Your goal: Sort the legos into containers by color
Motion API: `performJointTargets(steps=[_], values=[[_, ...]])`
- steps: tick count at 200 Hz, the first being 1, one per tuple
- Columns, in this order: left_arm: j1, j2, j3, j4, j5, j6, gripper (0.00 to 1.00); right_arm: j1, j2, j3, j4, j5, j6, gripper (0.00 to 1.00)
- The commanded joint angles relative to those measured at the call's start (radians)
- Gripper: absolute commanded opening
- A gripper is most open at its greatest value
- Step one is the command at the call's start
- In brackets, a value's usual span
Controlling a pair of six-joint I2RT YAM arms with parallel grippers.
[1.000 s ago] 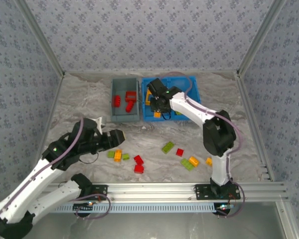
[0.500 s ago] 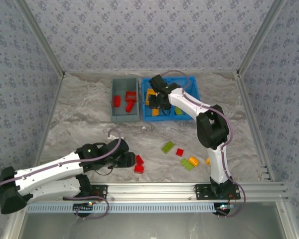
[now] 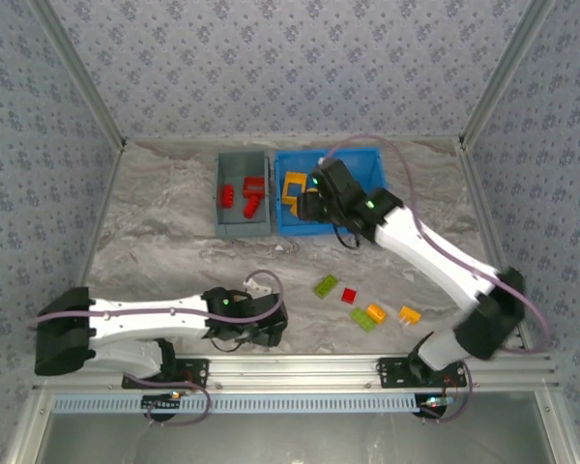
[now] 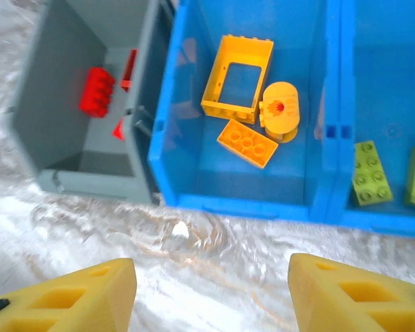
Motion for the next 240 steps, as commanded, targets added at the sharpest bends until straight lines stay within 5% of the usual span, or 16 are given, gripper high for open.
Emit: performJointTargets(steps=[1, 79, 131, 175, 240], values=[[-0.01, 0.061, 0.065, -0.013, -0.046, -0.01, 0.82, 0.07, -0.146, -0.146, -0.013, 0.118, 0.047, 0.63], [-0.009, 0.245, 0.113, -0.007, -0.036, -0.015, 0.77, 0.277, -0.437, -0.364, -0.145, 0.231, 0.272, 0.63], [-0.009, 0.263, 0.105, 0.031, -0.06, -0.007, 0.47, 0.345, -0.462, -0.365, -0.157, 0.25, 0.285, 0.63], [-0.008, 0.272, 0.124, 0.016, -0.075, 0.009, 0.44, 0.354, -0.49, -0.373, -0.173, 0.265, 0.298, 0.63], [0.02, 0.064, 0.335, -0.306, -0.201, 0.028, 0.44, 0.44, -0.506, -0.411, -0.046, 0.318, 0.215, 0.62]])
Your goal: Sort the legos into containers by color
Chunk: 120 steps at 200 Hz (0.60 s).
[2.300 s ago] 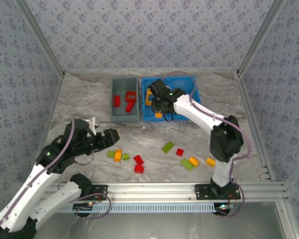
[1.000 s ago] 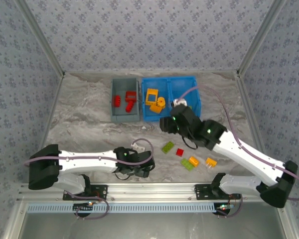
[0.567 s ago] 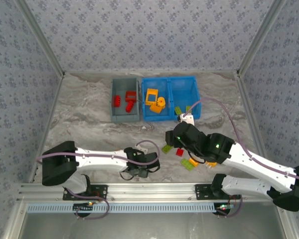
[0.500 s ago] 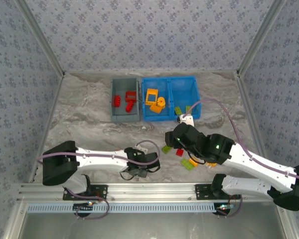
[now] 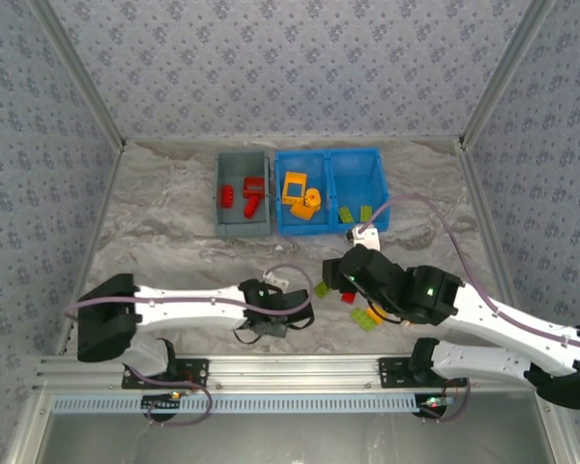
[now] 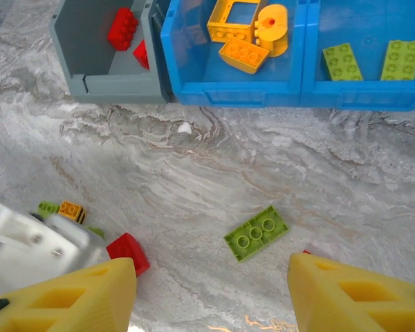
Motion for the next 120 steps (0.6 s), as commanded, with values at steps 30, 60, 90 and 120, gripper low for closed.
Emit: performJointTargets(steps=[30, 60, 90, 120], values=[[0.239, -0.226, 0.165, -0.178, -0.024, 0.183, 0.44, 0.195, -0.012, -0.052, 0.216, 0.233, -0.101, 0.64], [0.511, -0.181, 0.239, -0.125, 0.059, 0.363, 0.43, 0.273, 0.065, -0.051, 0.363, 0.31, -0.151, 0.64], [0.681, -0.025, 0.35, -0.066, 0.07, 0.482, 0.43, 0.304, 0.188, -0.017, 0.459, 0.318, -0.158, 0.65], [0.78, 0.157, 0.457, -0.04, 0.054, 0.525, 0.43, 0.316, 0.304, 0.012, 0.546, 0.293, -0.157, 0.67]])
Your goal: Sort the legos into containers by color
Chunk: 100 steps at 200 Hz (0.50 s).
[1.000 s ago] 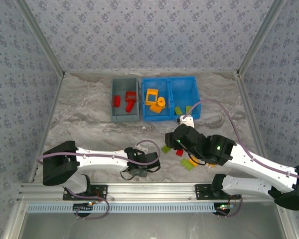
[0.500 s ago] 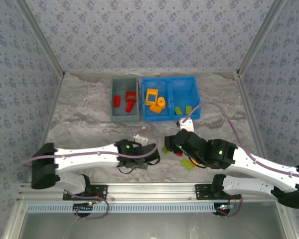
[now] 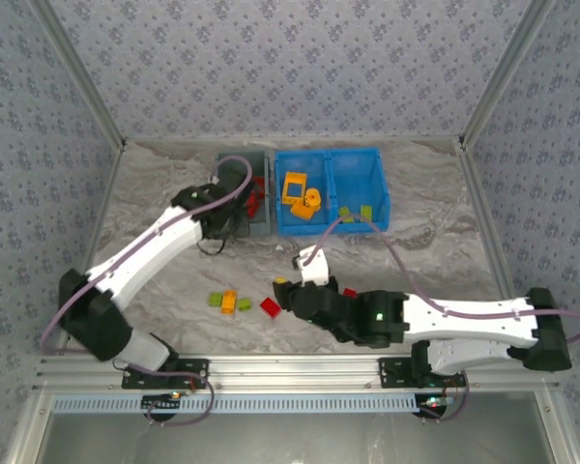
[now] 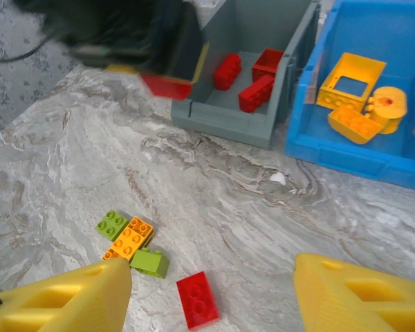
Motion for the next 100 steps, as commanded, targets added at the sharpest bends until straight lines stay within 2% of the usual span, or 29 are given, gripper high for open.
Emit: performJointTargets(steps=[1, 49, 100], values=[[0.055, 0.101, 0.082, 0.031, 0.003, 0.097, 0.43, 0.013, 0.065, 0.054, 0.118, 0.03, -0.017, 0.67], [0.131, 0.336, 0.197, 0.055, -0.011, 0.123, 0.42, 0.027, 0.16, 0.085, 0.197, -0.037, -0.018, 0.68], [0.135, 0.456, 0.276, 0.043, -0.014, 0.131, 0.45, 0.034, 0.164, 0.085, 0.188, -0.053, -0.018, 0.68]])
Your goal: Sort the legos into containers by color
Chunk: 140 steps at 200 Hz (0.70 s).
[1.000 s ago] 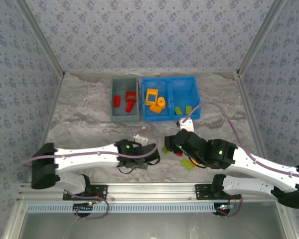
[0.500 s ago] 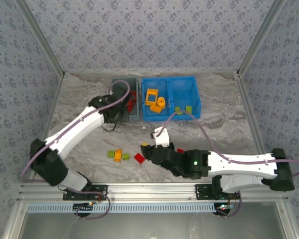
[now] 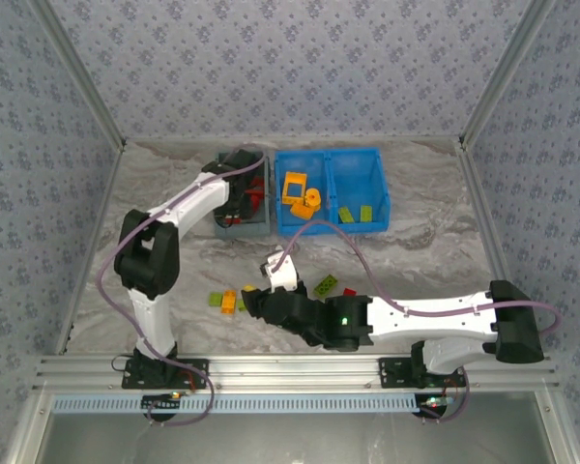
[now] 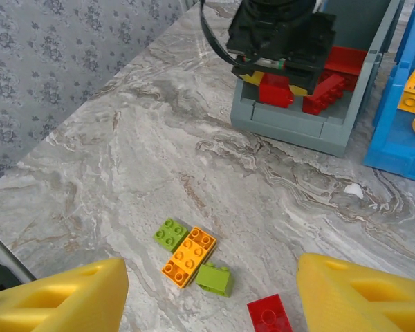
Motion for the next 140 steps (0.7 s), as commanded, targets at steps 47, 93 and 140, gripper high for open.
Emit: performJointTargets(steps=[47, 93, 140], values=[[-0.017, -0.005, 0.092, -0.046, -0.005, 0.011, 0.66, -0.012, 0.022, 0.029, -0.014, -0.049, -0.004, 0.69], [-0.074, -0.162, 0.155, -0.117, -0.012, -0.042, 0.71, -0.049, 0.167, 0.167, -0.217, -0.168, -0.066, 0.71], [-0.084, -0.515, 0.011, -0.133, -0.062, -0.099, 0.75, -0.06, 0.377, 0.346, -0.296, -0.268, -0.083, 0.74]])
